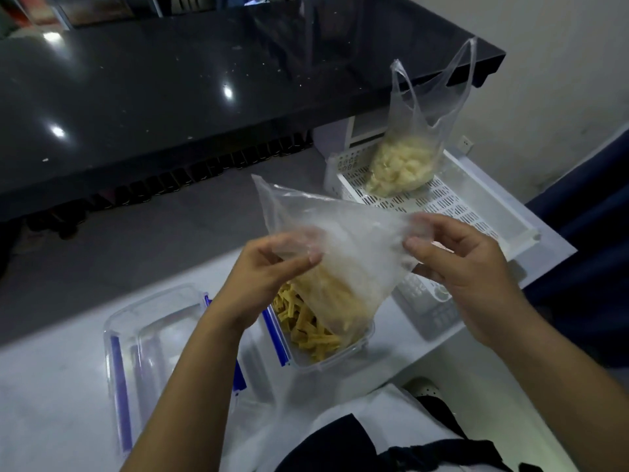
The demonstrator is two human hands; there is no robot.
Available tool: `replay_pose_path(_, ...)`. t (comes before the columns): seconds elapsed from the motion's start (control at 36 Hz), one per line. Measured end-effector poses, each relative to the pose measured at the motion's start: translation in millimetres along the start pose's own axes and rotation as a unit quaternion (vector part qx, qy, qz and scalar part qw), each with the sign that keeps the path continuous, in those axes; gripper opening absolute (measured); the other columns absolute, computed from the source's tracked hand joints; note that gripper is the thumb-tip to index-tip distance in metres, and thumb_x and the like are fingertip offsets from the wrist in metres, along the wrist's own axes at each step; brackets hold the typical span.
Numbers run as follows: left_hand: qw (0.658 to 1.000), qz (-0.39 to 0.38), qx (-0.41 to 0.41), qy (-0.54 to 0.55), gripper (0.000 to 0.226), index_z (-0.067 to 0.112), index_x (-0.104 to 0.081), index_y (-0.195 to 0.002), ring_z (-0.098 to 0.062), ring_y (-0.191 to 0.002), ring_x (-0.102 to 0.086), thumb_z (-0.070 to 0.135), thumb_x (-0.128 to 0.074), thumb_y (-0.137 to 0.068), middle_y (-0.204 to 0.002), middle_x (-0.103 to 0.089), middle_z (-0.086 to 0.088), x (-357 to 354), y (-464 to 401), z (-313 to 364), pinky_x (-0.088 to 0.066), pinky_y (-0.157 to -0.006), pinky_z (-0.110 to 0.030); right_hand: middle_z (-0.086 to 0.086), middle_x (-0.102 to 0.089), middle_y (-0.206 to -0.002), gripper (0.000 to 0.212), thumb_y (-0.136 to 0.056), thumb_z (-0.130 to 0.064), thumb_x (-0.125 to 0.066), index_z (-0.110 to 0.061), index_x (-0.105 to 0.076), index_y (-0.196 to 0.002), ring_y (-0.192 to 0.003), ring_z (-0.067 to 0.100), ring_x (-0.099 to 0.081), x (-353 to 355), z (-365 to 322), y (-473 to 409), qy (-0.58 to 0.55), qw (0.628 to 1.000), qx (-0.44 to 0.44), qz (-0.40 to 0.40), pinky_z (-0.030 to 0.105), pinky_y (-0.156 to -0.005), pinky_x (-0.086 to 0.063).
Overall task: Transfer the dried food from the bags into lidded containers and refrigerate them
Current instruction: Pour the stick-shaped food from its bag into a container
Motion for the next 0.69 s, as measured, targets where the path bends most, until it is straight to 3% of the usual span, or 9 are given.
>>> replay_pose_path(0.06,0.999,0.037,-0.009,-0.002,0.022,0.007,-0.077,-0.098,-0.021,-0.105,-0.073,0.016,-0.075,-0.079,-0.117,-0.075,-0.003,0.8,-3.1,0.0,-0.057,-0.080,-0.022,-0.002,-0.073,-0.113,0.067,-0.059,-0.041,-0.092,-0.031,-0.068,-0.120,-0.104,0.018,-0.071,4.8,12.9,2.9,-0.022,0.999,-0.031,-0.001,0.031,-0.083,-0.059)
replay_pose_path(0.11,0.998,0.057,-0.026,0.001,0.024,0.006,-0.076,-0.098,-0.020,-0.100,-0.074,0.016,-0.076,-0.077,-0.111,-0.077,-0.004,2.5,-6.1,1.8,-0.056,-0.080,-0.023,-0.004,-0.071,-0.118,0.079,-0.056,-0.039,-0.093,-0.029,-0.062,-0.129,-0.111,0.019,-0.069,7.6,29.0,8.7,-0.033,0.996,-0.078,0.000,0.037,-0.089,-0.056)
replay_pose_path(0.22,0.997,0.056,-0.047,0.004,0.025,0.007,-0.076,-0.099,-0.020,-0.097,-0.074,0.017,-0.076,-0.076,-0.103,-0.078,-0.006,4.4,-9.8,4.2,-0.056,-0.080,-0.022,0.002,-0.073,-0.116,0.051,-0.069,-0.026,-0.087,-0.020,-0.071,-0.117,-0.111,0.022,-0.068,0.8,60.0,22.5,0.033,0.985,-0.171,-0.023,0.053,-0.100,-0.052)
replay_pose_path(0.33,0.996,0.065,-0.059,-0.011,0.019,0.012,-0.078,-0.097,-0.020,-0.094,-0.074,0.017,-0.074,-0.079,-0.099,-0.078,-0.005,6.3,-12.7,7.1,-0.056,-0.080,-0.023,0.006,-0.077,-0.098,0.011,-0.086,-0.008,-0.074,-0.012,-0.077,-0.096,-0.101,0.028,-0.071,-9.9,66.9,24.7,0.052,0.980,-0.192,-0.008,0.049,-0.092,-0.057)
replay_pose_path(0.5,0.994,0.075,-0.076,-0.012,0.015,0.011,-0.079,-0.089,-0.018,-0.079,-0.071,0.022,-0.078,-0.078,-0.083,-0.077,-0.004,0.6,-15.4,21.0,-0.056,-0.077,-0.029,0.014,-0.077,-0.089,0.014,-0.090,-0.008,-0.069,-0.013,-0.081,-0.084,-0.081,0.026,-0.075,-18.7,56.5,14.8,0.027,0.986,-0.164,-0.022,0.041,-0.077,-0.063)
replay_pose_path(0.64,0.992,0.093,-0.086,0.005,0.023,0.006,-0.077,-0.092,-0.024,-0.078,-0.067,0.025,-0.077,-0.079,-0.086,-0.076,-0.010,-1.6,-13.2,31.9,-0.055,-0.079,-0.046,0.014,-0.077,-0.092,0.019,-0.093,-0.006,-0.065,-0.011,-0.080,-0.085,-0.086,0.031,-0.076,-25.4,51.7,9.7,-0.011,0.990,-0.141,-0.027,0.043,-0.073,-0.063)
replay_pose_path(0.69,0.991,0.101,-0.091,0.016,0.016,0.009,-0.077,-0.091,-0.023,-0.076,-0.066,0.021,-0.075,-0.081,-0.085,-0.075,-0.008,-0.6,-12.5,35.5,-0.054,-0.076,-0.044,0.014,-0.077,-0.093,0.019,-0.094,-0.007,-0.064,-0.013,-0.081,-0.086,-0.087,0.031,-0.076,-27.4,48.8,7.2,-0.026,0.991,-0.130,-0.033,0.042,-0.072,-0.063)
Point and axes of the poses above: each hand's wrist, its own y-axis away from the middle knuckle, its own x-axis out of the back of the hand, z = x × y, the point moved 3 cm from there along -y, towards the middle knuckle
